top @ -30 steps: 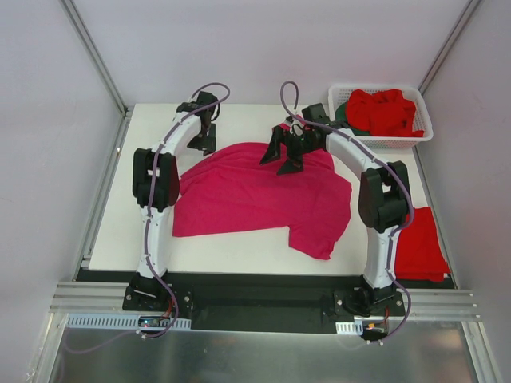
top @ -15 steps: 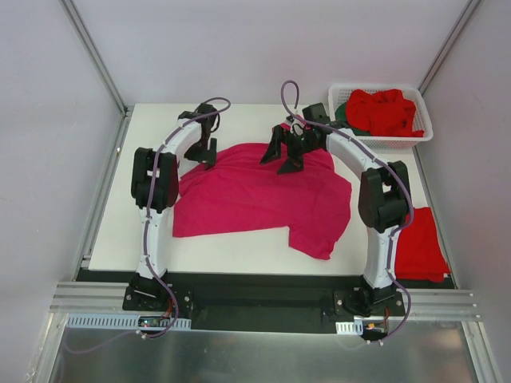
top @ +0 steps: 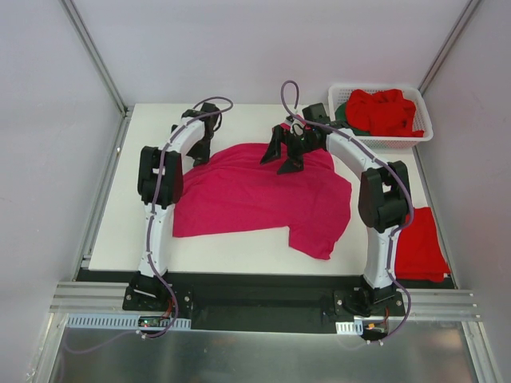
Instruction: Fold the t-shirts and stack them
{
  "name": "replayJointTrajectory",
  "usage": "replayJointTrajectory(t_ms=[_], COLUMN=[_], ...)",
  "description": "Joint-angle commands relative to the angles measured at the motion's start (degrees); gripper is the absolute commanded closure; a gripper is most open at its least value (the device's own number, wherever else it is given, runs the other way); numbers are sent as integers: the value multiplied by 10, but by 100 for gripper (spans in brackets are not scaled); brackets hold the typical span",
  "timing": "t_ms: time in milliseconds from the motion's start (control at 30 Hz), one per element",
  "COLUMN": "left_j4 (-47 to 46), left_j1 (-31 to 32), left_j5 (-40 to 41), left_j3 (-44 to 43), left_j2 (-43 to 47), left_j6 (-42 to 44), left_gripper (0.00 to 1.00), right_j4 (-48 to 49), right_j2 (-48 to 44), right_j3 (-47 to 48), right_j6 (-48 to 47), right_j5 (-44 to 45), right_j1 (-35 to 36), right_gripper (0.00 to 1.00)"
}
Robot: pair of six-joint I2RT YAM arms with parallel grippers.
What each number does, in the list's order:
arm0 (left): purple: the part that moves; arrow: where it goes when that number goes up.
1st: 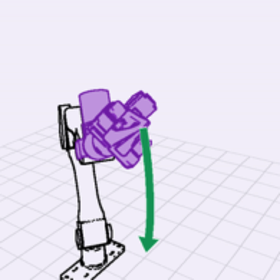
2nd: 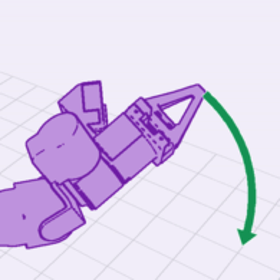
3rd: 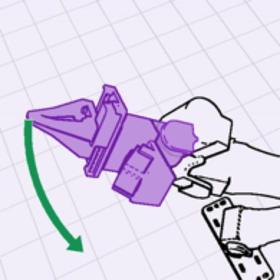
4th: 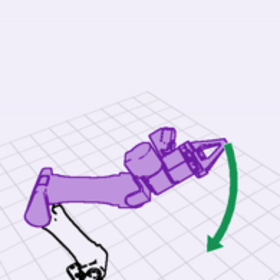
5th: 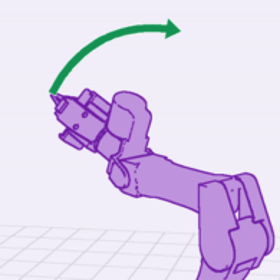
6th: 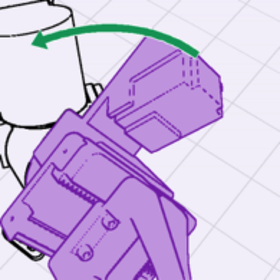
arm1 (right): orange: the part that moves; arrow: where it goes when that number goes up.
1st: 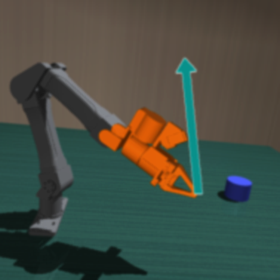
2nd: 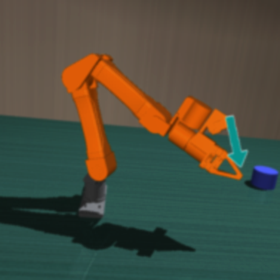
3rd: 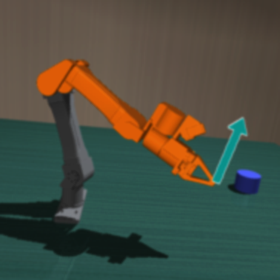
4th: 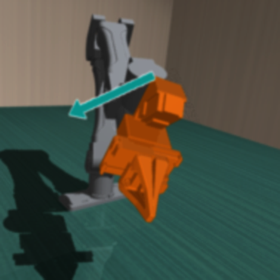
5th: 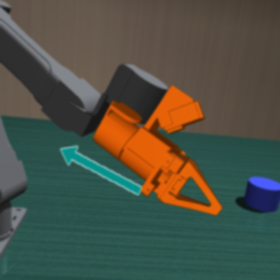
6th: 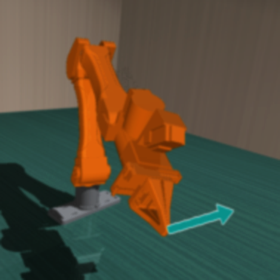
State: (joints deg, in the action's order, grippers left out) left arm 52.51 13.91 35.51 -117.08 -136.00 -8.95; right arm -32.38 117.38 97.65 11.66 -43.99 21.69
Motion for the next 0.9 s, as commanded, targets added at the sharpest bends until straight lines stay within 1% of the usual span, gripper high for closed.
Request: replayJointTrajectory(t_ms=[0,200,300,433,533,733,867], left_j4=[46,50,55,76,77,83,84], left_j1=[9,15,17,20,30,35,34], left_j5=[10,8,3,16,8,6,12], left_j3=[-4,67,76,89,106,120,110], left_j2=[18,113,139,144,145,113,89], left_j6=[-3,-30,-35,-48,-54,-61,-56], left_gripper=[1,1,1,1,1,1,1], right_j4=[-2,0,1,2,1,2,2], right_j2=[-14,-3,1,5,7,10,8], right_j3=[7,6,10,13,15,13,11], right_j6=[-17,-16,-15,-15,-13,-14,-16], right_j5=[-14,-18,-23,-24,-28,-30,-32], right_j1=[4,9,12,14,16,16,17], right_gripper=[4,4,4,4,4,4,4])
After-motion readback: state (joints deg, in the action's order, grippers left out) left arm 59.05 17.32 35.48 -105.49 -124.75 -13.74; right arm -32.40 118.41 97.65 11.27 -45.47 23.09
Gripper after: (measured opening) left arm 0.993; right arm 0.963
